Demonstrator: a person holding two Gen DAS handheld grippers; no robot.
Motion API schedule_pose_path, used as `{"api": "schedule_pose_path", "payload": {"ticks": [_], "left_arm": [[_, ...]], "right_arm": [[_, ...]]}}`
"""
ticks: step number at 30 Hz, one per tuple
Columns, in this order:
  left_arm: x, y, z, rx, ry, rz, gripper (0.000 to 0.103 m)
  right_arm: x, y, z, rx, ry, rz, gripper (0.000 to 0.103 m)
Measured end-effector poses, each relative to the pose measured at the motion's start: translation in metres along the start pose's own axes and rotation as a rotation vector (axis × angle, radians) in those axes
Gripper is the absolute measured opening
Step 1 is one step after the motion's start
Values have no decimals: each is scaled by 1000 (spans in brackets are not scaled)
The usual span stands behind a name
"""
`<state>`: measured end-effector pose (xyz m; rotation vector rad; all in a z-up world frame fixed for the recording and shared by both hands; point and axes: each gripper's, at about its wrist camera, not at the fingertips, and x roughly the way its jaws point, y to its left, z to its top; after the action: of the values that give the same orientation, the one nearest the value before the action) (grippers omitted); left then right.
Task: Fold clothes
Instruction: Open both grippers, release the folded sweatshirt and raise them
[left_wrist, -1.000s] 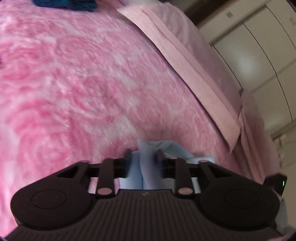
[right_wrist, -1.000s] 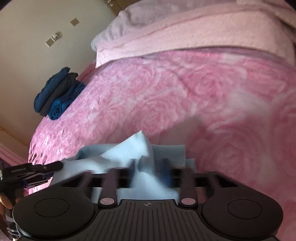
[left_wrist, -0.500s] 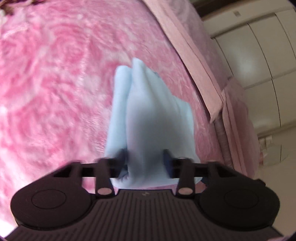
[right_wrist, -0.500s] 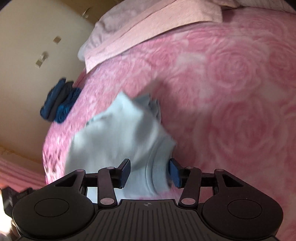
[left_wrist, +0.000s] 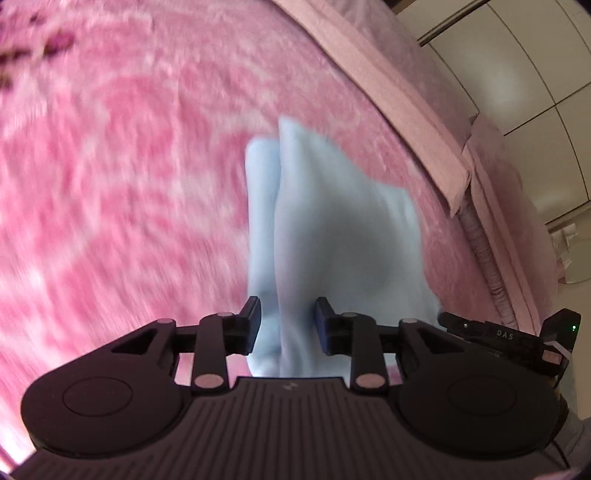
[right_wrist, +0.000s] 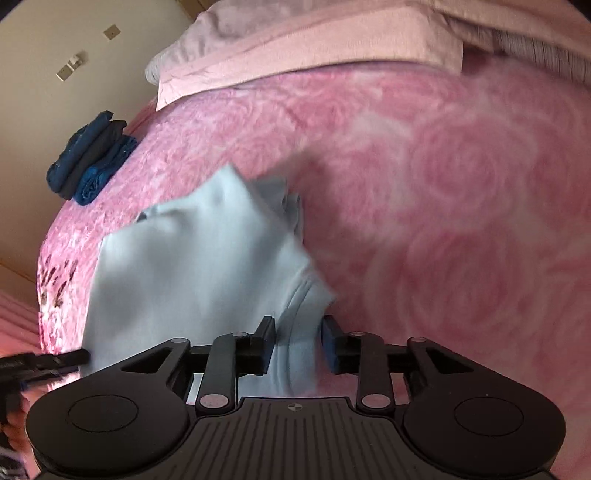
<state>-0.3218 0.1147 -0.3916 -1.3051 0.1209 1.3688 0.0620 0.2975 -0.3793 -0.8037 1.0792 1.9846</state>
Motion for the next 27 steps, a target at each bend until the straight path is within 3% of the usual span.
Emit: {"api": "schedule_pose_path", "payload": {"ticks": [3, 10, 11, 13, 14, 16, 21, 25, 27], "left_arm": [[-2, 9, 33, -5, -28, -5, 41], [59, 3, 103, 66, -6, -50, 41], [65, 3, 105, 65, 4, -65, 36], [71, 3, 105, 75, 2, -86, 13], [71, 3, 104, 83, -6, -94, 10], [69, 3, 101, 99, -25, -110, 8], [66, 6, 93, 117, -69, -101, 10], [84, 22, 95, 16, -45, -66, 12], [82, 15, 96, 35, -49, -40, 15]], "right_arm": [[-1, -5, 22, -20, -20, -3, 32], [63, 21, 82, -153, 8, 101, 33], [74, 25, 89, -157, 11, 121, 33], [92, 25, 96, -138, 22, 158, 32], [101, 25, 100, -128, 27, 176, 30], [106, 26, 99, -128, 17, 169, 0], [114, 29, 96, -129, -11, 146, 0], [122, 31, 94, -130, -33, 127, 3], [120, 34, 95, -131, -48, 104, 26]]}}
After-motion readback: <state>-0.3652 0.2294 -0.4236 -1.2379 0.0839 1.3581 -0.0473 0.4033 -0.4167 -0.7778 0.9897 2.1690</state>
